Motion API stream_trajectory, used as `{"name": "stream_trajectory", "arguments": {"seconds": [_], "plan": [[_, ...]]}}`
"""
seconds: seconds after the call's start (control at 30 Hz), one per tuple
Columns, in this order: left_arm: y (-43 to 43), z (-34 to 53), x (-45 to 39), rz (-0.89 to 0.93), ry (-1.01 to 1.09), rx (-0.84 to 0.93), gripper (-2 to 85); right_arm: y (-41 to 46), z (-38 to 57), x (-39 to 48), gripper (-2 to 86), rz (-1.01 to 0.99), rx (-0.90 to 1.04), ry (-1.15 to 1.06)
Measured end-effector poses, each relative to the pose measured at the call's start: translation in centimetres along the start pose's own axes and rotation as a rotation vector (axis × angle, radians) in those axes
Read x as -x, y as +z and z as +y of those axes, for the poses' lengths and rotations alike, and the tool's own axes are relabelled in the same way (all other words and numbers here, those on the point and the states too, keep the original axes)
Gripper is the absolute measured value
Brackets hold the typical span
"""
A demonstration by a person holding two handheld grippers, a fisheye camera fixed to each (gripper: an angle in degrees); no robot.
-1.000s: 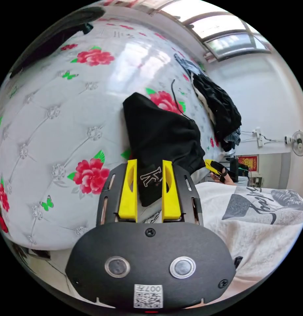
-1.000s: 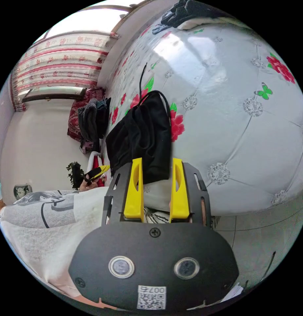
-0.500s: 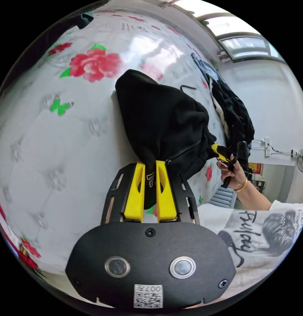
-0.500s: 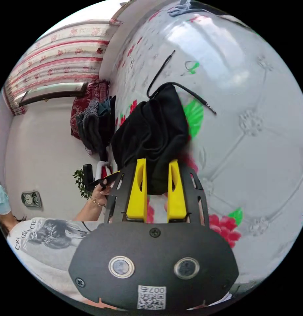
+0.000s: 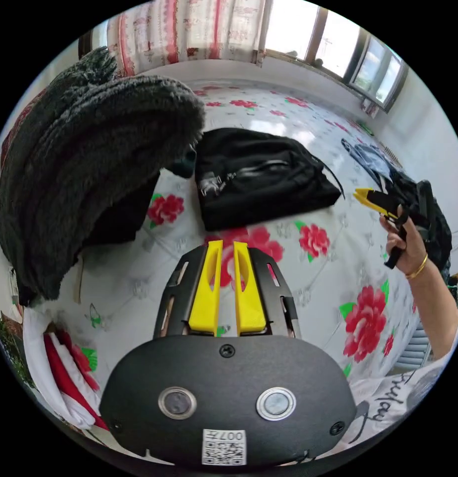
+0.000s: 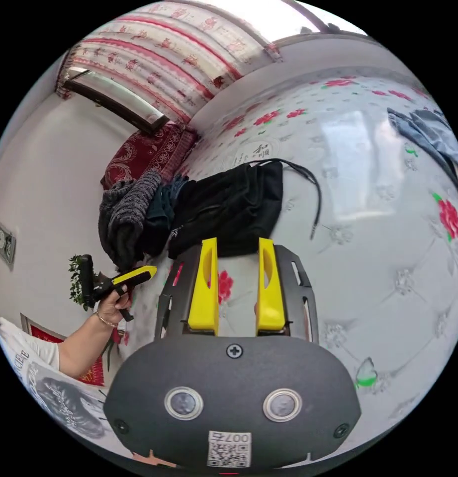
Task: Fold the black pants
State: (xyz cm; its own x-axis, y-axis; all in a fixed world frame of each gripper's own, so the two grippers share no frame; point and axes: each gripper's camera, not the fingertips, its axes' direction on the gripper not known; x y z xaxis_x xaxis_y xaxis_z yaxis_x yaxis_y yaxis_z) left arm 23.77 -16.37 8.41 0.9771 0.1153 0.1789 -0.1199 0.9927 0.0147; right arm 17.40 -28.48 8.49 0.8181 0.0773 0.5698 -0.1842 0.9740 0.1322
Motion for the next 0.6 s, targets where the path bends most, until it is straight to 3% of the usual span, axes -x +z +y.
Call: {"name": "stream_trajectory", "arguments": {"seconds": [0.13,0.2,0.3,0.4,0.47,0.6], "plan": [[-0.4,8.3,-3.7,-0.024,0.066,0.181,0.9,-8.4,8.5,-3.5,13.9,0.379,-0.019,0.065],[-1.1,10.5,-4.6,-0.011,0.065,0.238,-0.3,-16.6,12.3,-5.9,15.2,0.757,-0.052,0.143],[-2.3,12.2,-4.9,0.011,0.042,0.271,-0.8,-27.5,14.8,-7.4,16.9,1.109,-0.165,0.212],[-2.7,12.0,-5.9,0.023,0.082,0.314,-0.9,-33.8,15.4,-9.4,17.2,1.286,-0.126,0.252],[-3.0,11.4,-7.2,0.021,0.129,0.336,-1.0,-36.0,15.9,-12.6,15.7,1.229,-0.057,0.398],[-3.0,10.6,-9.0,0.048,0.145,0.369,-1.0,-31.6,20.1,-20.4,2.3,0.671,0.341,0.632]]}}
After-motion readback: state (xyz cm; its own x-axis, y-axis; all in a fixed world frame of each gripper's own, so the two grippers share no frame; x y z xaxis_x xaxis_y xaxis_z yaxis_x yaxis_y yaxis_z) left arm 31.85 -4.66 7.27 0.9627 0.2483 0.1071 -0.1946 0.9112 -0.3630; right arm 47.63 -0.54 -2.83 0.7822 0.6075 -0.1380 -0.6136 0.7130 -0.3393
